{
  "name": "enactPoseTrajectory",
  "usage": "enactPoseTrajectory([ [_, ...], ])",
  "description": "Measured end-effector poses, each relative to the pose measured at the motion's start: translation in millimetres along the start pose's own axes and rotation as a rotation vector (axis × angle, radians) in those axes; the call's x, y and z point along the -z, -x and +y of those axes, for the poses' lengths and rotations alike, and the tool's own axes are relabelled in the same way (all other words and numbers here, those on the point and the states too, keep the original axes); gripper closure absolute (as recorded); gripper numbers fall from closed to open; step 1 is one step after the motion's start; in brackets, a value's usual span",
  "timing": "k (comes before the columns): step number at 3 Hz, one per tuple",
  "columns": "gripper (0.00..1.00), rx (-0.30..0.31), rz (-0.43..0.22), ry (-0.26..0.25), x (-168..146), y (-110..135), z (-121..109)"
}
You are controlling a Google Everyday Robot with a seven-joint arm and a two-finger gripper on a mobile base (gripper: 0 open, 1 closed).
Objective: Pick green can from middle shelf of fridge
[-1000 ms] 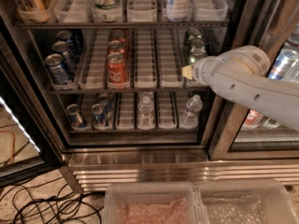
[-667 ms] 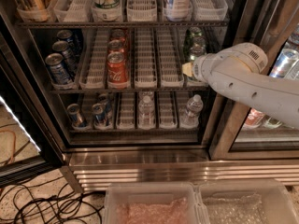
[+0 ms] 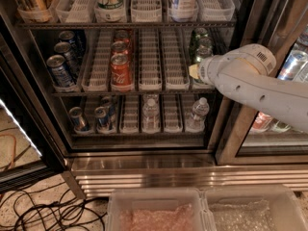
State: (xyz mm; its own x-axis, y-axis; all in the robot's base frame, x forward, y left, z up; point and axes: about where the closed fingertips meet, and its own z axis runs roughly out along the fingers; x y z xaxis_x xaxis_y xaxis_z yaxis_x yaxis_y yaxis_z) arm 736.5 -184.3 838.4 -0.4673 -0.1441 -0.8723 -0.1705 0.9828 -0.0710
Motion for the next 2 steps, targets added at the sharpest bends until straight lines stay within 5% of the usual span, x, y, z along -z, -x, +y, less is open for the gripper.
enactPoseTrajectory([
  [1,1.0,-0.008,0.019,0.036,5.0,-6.8,14.4],
  [2,1.0,-0.01,0.037,0.057,16.7,-9.0,22.3],
])
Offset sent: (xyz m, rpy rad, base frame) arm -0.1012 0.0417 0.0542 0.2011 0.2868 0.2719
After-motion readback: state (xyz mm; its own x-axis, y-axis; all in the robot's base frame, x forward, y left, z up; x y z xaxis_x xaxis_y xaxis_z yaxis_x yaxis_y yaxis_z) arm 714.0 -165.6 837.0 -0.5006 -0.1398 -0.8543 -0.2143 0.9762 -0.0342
